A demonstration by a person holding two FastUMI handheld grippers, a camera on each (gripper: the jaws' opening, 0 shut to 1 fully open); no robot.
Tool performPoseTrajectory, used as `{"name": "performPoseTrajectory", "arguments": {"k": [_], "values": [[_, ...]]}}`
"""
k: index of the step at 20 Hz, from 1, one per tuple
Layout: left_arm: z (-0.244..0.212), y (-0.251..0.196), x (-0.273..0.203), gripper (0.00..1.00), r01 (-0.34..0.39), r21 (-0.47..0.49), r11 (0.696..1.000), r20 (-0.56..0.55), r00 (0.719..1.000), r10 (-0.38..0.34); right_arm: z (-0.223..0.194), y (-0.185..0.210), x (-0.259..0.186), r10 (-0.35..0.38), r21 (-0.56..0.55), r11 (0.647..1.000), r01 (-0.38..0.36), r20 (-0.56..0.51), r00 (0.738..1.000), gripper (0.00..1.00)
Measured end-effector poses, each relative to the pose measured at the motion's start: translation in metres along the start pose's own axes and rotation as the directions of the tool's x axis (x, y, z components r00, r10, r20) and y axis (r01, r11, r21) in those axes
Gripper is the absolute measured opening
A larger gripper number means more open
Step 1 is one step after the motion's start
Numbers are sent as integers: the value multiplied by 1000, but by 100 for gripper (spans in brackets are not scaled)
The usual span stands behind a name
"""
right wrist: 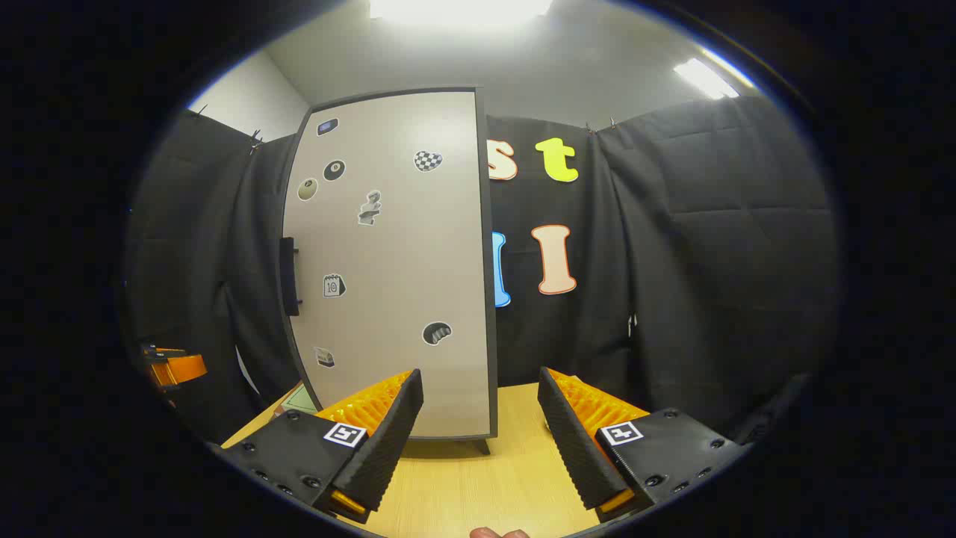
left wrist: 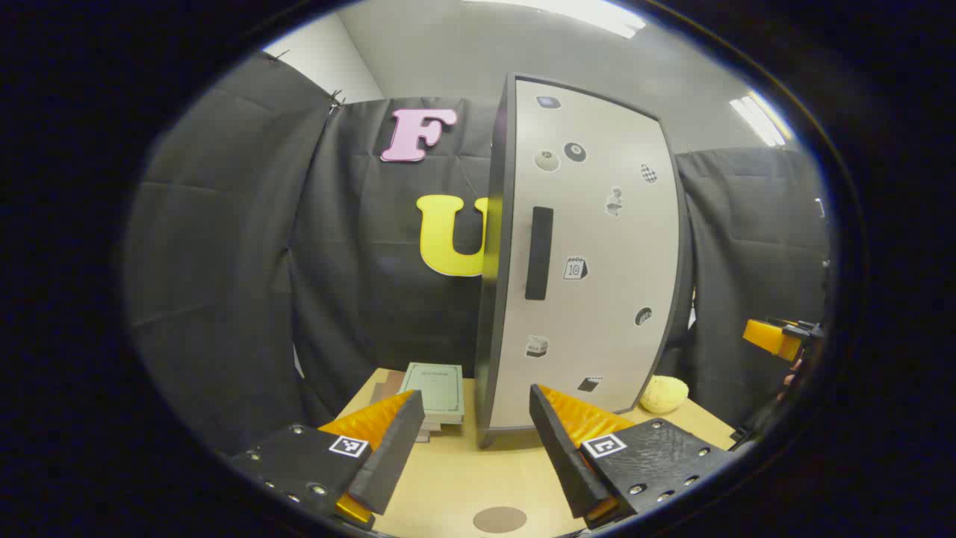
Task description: Open the cabinet door with the right hand, grasp the bottle in the cabinet with the left hand and place it on the coaster, then close the cabinet door with the right hand.
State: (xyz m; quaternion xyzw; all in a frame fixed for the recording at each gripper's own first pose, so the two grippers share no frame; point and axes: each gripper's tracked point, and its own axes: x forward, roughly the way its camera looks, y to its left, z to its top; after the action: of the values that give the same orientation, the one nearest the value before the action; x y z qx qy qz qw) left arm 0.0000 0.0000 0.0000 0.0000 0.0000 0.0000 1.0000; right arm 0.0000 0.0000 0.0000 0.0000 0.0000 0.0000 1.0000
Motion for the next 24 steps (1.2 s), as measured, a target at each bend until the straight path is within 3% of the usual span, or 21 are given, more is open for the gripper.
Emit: {"name": "performPoseTrajectory", "arguments": {"k": [3,4,6,7,8,16,20,24], "values": [[-1,1,0,86,-10,0,1000,-10,1000,10,-5,9,14,29,1,1000,-29,-25,999,98],[1,1,-1,88,-13,4,1000,-1,1000,14,-9,11,18,40,-6,999,-41,-46,998,93],[3,2,-2,86,-30,3,1000,12,999,30,-11,17,27,60,-41,997,-62,-60,996,98],[3,2,-1,86,-35,-5,999,16,999,35,-11,20,31,64,-63,996,-68,-61,996,93],[4,3,-2,86,-36,-10,999,18,999,36,-10,24,34,70,-78,994,-74,-62,996,98],[3,8,-13,86,-71,-9,997,9,997,71,-17,69,34,140,-92,985,-148,-91,986,98],[-13,24,-26,86,-96,-7,995,-5,995,96,-22,101,38,176,-37,983,-181,-114,978,98],[-36,47,-42,86,-120,-14,993,-28,992,120,-4,135,48,207,-63,975,-213,-90,974,98]]}}
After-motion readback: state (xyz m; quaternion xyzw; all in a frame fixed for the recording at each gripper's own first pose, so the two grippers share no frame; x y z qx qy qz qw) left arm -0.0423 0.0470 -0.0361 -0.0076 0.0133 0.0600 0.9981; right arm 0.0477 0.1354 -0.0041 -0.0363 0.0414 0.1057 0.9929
